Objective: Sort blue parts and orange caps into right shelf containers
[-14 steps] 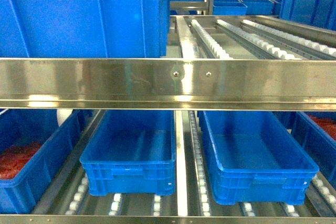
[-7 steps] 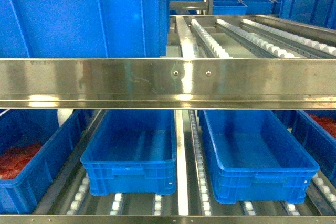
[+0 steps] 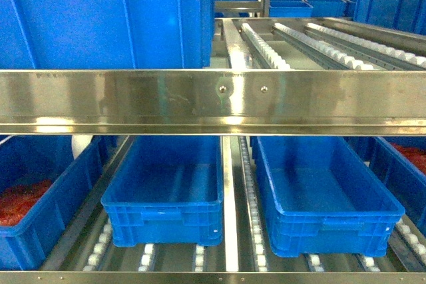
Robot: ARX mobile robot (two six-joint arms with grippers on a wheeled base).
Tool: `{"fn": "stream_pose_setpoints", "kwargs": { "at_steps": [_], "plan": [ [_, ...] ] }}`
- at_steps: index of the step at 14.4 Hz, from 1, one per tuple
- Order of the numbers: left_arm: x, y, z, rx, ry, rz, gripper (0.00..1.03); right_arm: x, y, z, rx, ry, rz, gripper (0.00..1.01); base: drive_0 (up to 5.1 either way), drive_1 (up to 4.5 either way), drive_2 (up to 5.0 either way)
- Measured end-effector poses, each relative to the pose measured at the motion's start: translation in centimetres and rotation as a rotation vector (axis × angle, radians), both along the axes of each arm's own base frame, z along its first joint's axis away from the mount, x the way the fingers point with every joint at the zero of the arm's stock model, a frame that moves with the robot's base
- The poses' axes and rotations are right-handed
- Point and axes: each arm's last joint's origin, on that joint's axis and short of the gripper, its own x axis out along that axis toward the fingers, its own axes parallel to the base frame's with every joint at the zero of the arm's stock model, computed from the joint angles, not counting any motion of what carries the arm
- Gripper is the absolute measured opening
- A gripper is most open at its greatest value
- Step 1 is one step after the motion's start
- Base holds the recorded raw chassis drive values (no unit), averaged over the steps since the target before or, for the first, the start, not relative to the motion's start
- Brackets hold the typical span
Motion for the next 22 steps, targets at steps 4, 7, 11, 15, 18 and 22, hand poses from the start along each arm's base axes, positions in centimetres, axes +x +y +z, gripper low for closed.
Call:
{"fn": "stream_pose_setpoints", "kwargs": {
  "at_steps": [4, 7, 11, 15, 18, 22],
  "plan": [
    [0.00, -0.01, -0.03, 0.000, 0.003, -0.002, 0.43, 0.00, -0.01, -0.03, 0.000, 0.003, -0.003, 0.45, 0.0, 0.00, 0.0],
    [0.00, -0.01, -0.04, -0.002, 0.004, -0.002, 0.43, 0.00, -0.01, -0.02, 0.000, 0.002, -0.003, 0.45, 0.0, 0.00, 0.0],
    [0.00, -0.01, -0.05, -0.002, 0.004, -0.002, 0.43, 0.00, -0.01, -0.03, 0.000, 0.003, -0.003, 0.45, 0.0, 0.00, 0.0],
    [0.00, -0.01, -0.05, -0.002, 0.004, -0.002, 0.43, 0.00, -0.01, -0.02, 0.000, 0.002, -0.003, 0.45, 0.0, 0.00, 0.0],
    [0.00, -0.01, -0.04, -0.002, 0.004, -0.002, 0.43, 0.00, -0.01, -0.03, -0.001, 0.003, -0.003, 0.45, 0.0, 0.00, 0.0],
    [0.00, -0.01, -0.03, -0.002, 0.003, -0.003, 0.43, 0.00, -0.01, -0.03, 0.000, 0.003, -0.003, 0.45, 0.0, 0.00, 0.0]
  ]
}}
